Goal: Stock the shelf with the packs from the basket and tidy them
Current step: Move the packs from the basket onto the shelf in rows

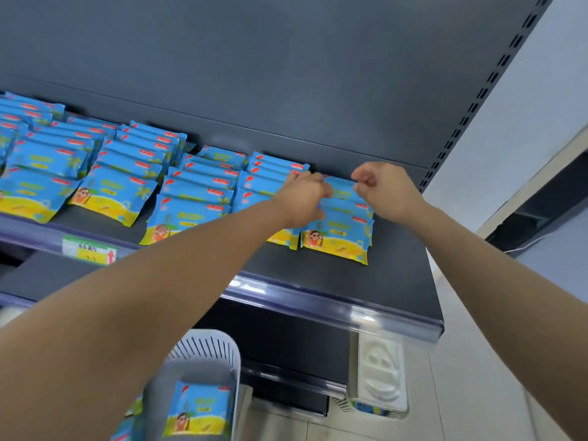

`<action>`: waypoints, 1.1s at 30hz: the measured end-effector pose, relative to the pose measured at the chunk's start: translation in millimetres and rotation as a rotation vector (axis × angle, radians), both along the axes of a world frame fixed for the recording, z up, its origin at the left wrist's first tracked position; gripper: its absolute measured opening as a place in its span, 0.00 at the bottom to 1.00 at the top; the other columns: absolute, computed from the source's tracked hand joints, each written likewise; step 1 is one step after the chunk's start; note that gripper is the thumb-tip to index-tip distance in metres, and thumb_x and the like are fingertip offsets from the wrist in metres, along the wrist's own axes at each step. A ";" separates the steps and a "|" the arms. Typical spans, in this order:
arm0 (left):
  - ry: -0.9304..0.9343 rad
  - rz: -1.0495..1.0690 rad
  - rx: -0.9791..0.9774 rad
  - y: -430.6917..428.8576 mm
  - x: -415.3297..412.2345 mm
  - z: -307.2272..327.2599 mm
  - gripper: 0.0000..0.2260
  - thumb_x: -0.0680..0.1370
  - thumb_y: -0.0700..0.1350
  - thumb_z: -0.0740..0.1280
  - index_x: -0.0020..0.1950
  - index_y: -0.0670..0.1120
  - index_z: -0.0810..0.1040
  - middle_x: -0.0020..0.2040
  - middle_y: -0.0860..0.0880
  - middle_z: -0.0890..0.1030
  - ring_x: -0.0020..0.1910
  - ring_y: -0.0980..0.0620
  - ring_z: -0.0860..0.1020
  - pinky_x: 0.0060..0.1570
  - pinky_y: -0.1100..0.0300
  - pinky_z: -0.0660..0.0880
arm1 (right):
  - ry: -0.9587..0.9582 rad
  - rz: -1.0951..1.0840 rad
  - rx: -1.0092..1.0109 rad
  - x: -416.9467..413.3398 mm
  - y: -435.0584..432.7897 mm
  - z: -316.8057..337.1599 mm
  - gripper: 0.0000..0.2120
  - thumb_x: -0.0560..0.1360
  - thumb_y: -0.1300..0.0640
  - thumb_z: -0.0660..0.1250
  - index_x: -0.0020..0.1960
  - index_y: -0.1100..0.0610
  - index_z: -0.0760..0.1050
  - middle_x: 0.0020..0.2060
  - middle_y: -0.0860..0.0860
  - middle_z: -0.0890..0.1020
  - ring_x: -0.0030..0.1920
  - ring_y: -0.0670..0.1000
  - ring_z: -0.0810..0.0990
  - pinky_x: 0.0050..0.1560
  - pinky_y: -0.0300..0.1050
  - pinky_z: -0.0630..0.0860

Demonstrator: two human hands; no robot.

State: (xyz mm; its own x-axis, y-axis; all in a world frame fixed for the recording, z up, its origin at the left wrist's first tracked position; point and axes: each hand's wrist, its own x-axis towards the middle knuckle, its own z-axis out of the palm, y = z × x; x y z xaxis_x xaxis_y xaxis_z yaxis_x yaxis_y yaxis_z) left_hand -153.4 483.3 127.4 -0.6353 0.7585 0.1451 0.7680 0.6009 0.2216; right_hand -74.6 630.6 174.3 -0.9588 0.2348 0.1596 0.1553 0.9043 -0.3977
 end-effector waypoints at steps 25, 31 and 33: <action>-0.524 0.382 -0.376 -405.3 108.3 -212.7 0.21 0.74 0.43 0.69 0.66 0.43 0.72 0.65 0.43 0.74 0.63 0.43 0.73 0.63 0.53 0.70 | -0.782 0.382 0.228 77.4 -316.7 -295.1 0.20 0.76 0.52 0.66 0.65 0.59 0.70 0.63 0.57 0.75 0.63 0.59 0.74 0.61 0.51 0.73; -0.519 0.392 -0.546 -405.1 88.6 -277.7 0.30 0.71 0.45 0.72 0.70 0.42 0.66 0.66 0.41 0.70 0.61 0.41 0.74 0.59 0.50 0.74 | -0.944 0.300 0.314 87.9 -302.8 -350.0 0.30 0.71 0.56 0.68 0.71 0.56 0.62 0.69 0.58 0.67 0.67 0.60 0.69 0.65 0.53 0.70; -0.517 0.392 -0.567 -404.3 84.1 -290.7 0.32 0.72 0.45 0.71 0.72 0.42 0.62 0.67 0.41 0.68 0.63 0.41 0.73 0.60 0.50 0.73 | -0.968 0.275 0.356 89.4 -301.5 -360.9 0.33 0.72 0.56 0.67 0.73 0.57 0.58 0.71 0.59 0.63 0.69 0.60 0.66 0.66 0.54 0.68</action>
